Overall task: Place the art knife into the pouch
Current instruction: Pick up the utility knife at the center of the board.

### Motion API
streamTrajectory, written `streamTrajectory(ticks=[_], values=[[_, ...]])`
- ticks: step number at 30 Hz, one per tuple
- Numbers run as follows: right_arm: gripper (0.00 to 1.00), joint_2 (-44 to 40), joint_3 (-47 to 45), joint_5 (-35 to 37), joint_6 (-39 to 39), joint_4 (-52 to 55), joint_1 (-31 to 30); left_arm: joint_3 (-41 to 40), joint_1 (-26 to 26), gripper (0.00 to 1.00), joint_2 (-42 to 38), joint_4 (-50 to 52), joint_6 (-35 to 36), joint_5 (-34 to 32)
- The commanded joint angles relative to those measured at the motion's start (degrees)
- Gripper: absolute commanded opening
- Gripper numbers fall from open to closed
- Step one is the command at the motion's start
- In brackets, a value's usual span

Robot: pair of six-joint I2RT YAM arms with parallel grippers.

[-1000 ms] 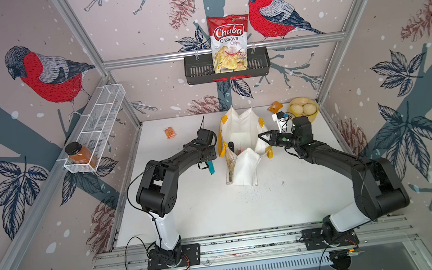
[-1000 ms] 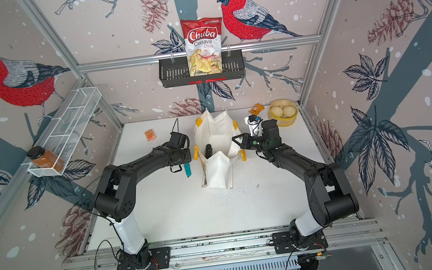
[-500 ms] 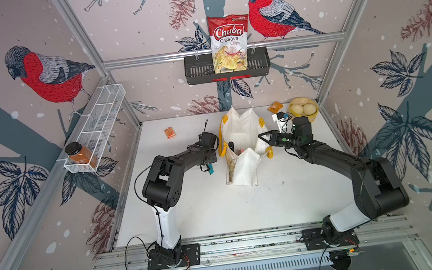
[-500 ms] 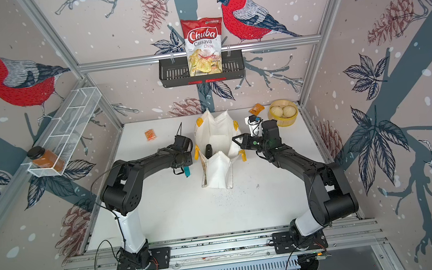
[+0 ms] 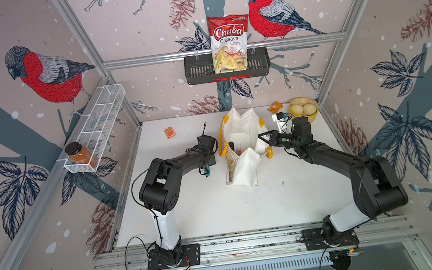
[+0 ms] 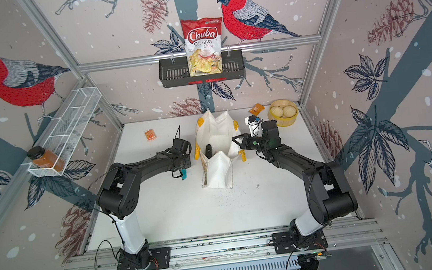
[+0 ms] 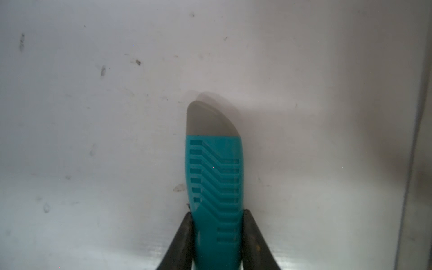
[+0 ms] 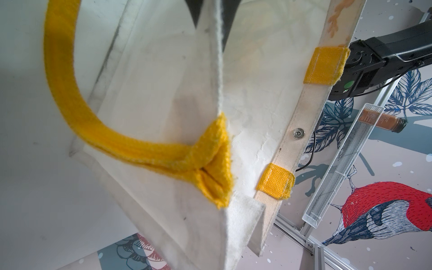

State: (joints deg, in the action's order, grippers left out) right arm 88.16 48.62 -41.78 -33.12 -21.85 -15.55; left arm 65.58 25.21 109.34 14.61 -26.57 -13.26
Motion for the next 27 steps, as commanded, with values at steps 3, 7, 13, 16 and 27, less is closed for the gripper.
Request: streamTrajectory(ticks=[3, 7, 13, 16, 27], values=[[0.0, -0.34, 0.29, -0.43, -0.01, -0.46, -0.47, -0.92, -0.31, 0.26, -3.68, 2.51, 0.66, 3.06], [0.0, -0.03, 1.25, -0.41, -0.03, 0.62, -0.79, -2.15, -0.77, 0.26, -7.71, 1.5, 0.88, 4.53], [0.0, 1.54, 5.11, 0.83, 1.92, 5.2, -2.68, -2.41, -1.39, 0.26, -13.53, 1.83, 1.58, 4.92], [0.0, 2.5, 7.44, 1.37, 2.7, 7.63, -3.63, -2.08, -1.55, 0.26, -15.83, 1.71, 1.78, 5.25], [0.0, 2.51, 9.01, 3.93, 1.96, 8.2, -6.28, -1.84, -2.44, 0.26, -21.82, 2.3, 2.98, 6.73]])
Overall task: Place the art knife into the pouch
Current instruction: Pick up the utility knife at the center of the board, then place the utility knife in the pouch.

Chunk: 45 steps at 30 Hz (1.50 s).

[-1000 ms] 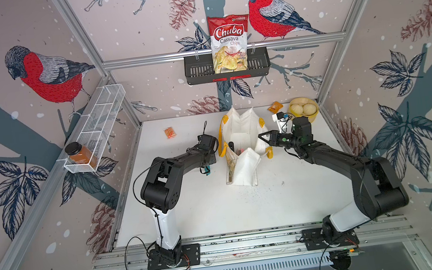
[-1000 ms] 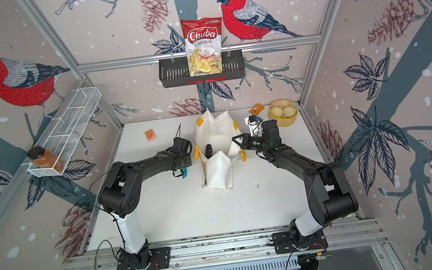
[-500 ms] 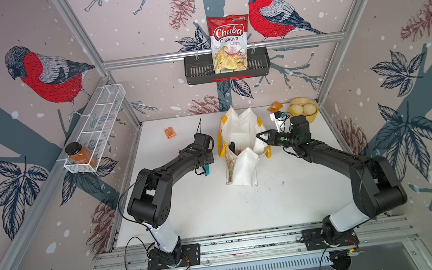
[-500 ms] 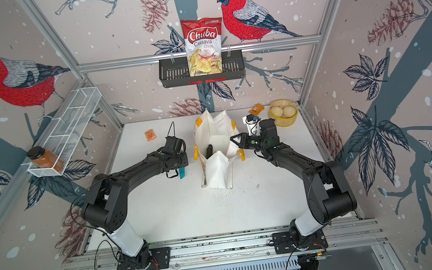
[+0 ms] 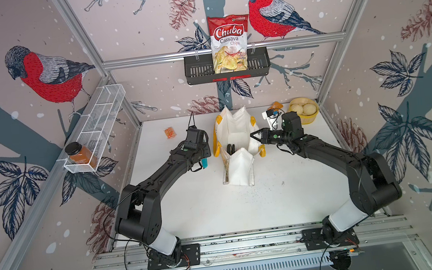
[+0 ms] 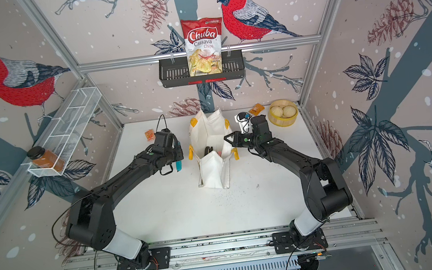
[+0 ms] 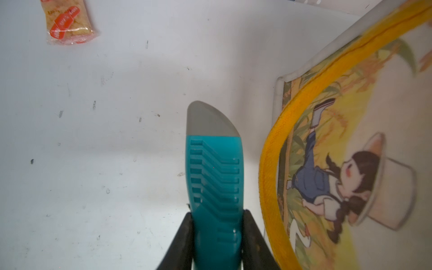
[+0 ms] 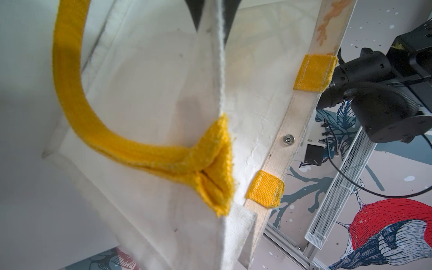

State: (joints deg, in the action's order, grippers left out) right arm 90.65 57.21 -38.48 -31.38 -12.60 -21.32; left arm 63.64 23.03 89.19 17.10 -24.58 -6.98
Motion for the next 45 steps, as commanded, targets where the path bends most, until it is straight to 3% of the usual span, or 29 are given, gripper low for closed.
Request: streamTrajectory(ticks=[1, 10, 19, 26, 45], values=[[0.0, 0.05, 0.53, 0.81, 0.32, -0.94, -0.67, 0.17, -0.35, 0.26, -2.44, -0.09, 1.07, 0.45], [0.0, 0.75, 0.97, 1.37, 0.95, -0.27, -1.09, 3.34, -0.52, 0.25, -7.47, 1.28, 2.04, 1.8], [0.0, 0.49, 1.2, 1.89, 1.18, 0.26, -1.17, 11.95, 1.46, 0.25, -7.76, 3.04, 2.81, 0.55], [0.0, -0.13, -0.05, 2.0, 0.7, -0.91, -1.15, 20.58, 7.1, 0.24, -3.47, 3.96, 4.93, 2.11], [0.0, -0.74, -1.81, 1.92, 0.03, -3.37, -1.07, 28.85, 14.83, 0.25, 6.37, -0.08, 3.94, 5.31]])
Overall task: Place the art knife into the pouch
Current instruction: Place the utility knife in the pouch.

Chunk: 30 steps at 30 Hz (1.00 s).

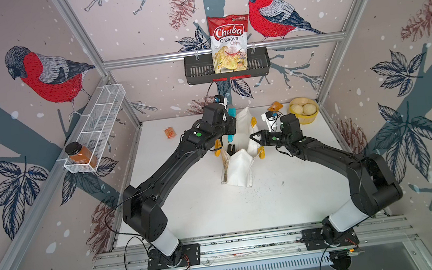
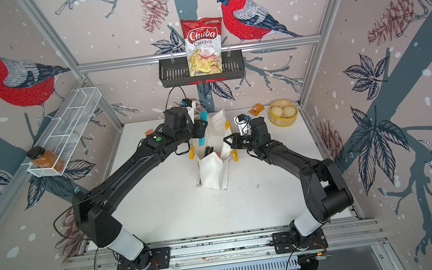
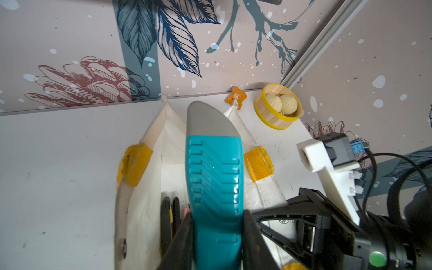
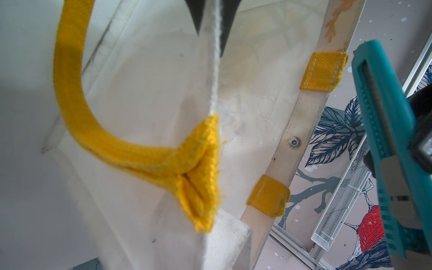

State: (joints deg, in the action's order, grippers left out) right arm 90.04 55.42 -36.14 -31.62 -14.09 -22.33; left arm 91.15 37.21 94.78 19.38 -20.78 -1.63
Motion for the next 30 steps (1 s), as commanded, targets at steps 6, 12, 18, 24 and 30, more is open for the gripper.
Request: streamTrajectory(ticks=[6, 12, 18, 24, 30], values=[[0.0, -0.04, -0.79, -0.75, 0.06, -2.85, -0.06, 6.45, 1.83, 0.24, 6.42, 0.21, 0.82, -0.17], [0.0, -0.22, -1.07, -0.46, 0.2, -2.47, 0.27, 2.23, 2.52, 0.24, 7.92, -3.51, 1.28, -0.13], [0.0, -0.82, -0.92, 0.01, 1.47, -0.96, 0.16, -0.44, 2.52, 0.24, 10.62, -5.58, 4.33, -0.13], [0.0, -1.37, -1.1, -0.11, 1.59, -0.93, 0.42, 2.1, 2.49, 0.24, 13.86, -1.7, 6.66, -0.92], [0.0, -1.89, -1.54, -0.16, 1.56, -0.92, 0.95, 3.14, 2.52, 0.23, 15.81, 3.78, 8.91, 0.29]])
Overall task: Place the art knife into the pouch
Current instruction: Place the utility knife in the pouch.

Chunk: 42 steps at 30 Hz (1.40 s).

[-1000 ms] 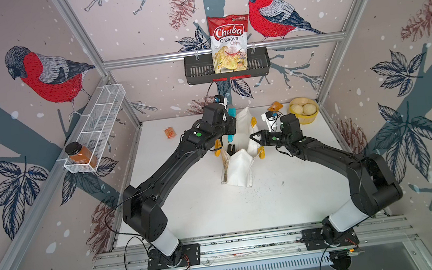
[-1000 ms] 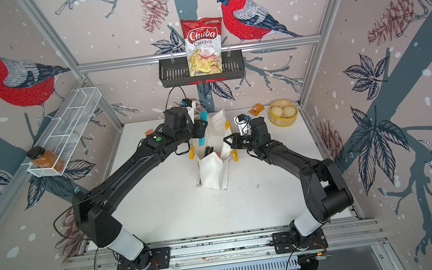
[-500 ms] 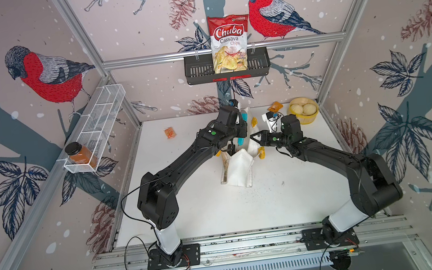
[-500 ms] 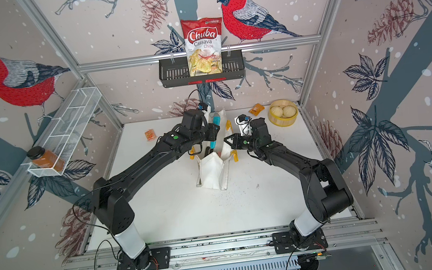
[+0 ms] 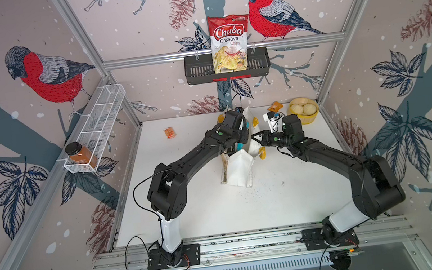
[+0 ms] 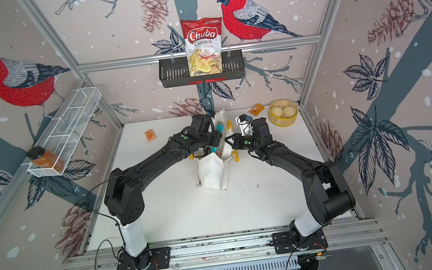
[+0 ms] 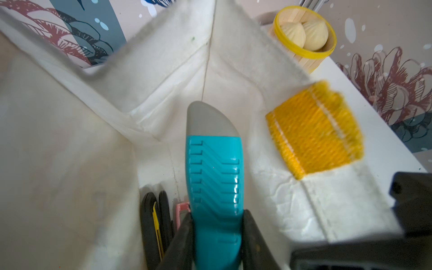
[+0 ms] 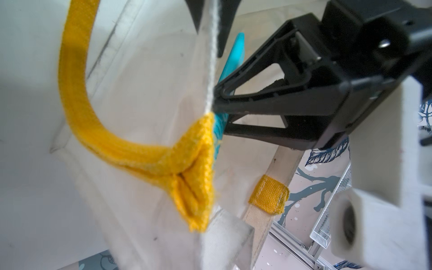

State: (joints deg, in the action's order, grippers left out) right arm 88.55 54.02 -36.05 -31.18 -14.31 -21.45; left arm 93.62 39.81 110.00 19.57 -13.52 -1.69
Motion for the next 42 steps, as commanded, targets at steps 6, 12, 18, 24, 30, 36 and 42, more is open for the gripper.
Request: streamTrajectory(ticks=[6, 12, 18, 24, 30, 36, 42], values=[[0.0, 0.22, -0.13, -0.34, 0.59, -1.46, -0.01, 0.89, -0.13, 0.23, 2.53, 5.35, 1.16, 2.85], [0.0, 0.65, -0.13, -0.5, 0.59, -1.64, -0.01, 3.99, -0.09, 0.23, 6.72, 9.14, 0.82, 2.6], [0.0, 0.48, -0.4, -0.17, 0.84, -1.44, -0.07, 7.19, -0.17, 0.24, 11.35, 13.62, 1.65, 2.93], [0.0, 0.68, -0.58, -0.33, 0.77, -1.77, -0.07, 7.24, -0.61, 0.24, 12.69, 15.38, 2.28, 2.99], [0.0, 0.73, -0.54, -0.33, 0.59, -1.95, -0.08, 6.66, -0.7, 0.25, 13.58, 17.38, 3.15, 0.96], [0.0, 0.74, 0.67, -0.25, 1.03, -1.04, 0.32, 2.89, -1.18, 0.26, 12.9, 15.58, 2.91, 1.34], [0.0, 1.44, 1.09, -0.5, 1.12, -1.18, 0.31, 0.86, -1.58, 0.28, 12.1, 14.53, 2.44, 1.28]])
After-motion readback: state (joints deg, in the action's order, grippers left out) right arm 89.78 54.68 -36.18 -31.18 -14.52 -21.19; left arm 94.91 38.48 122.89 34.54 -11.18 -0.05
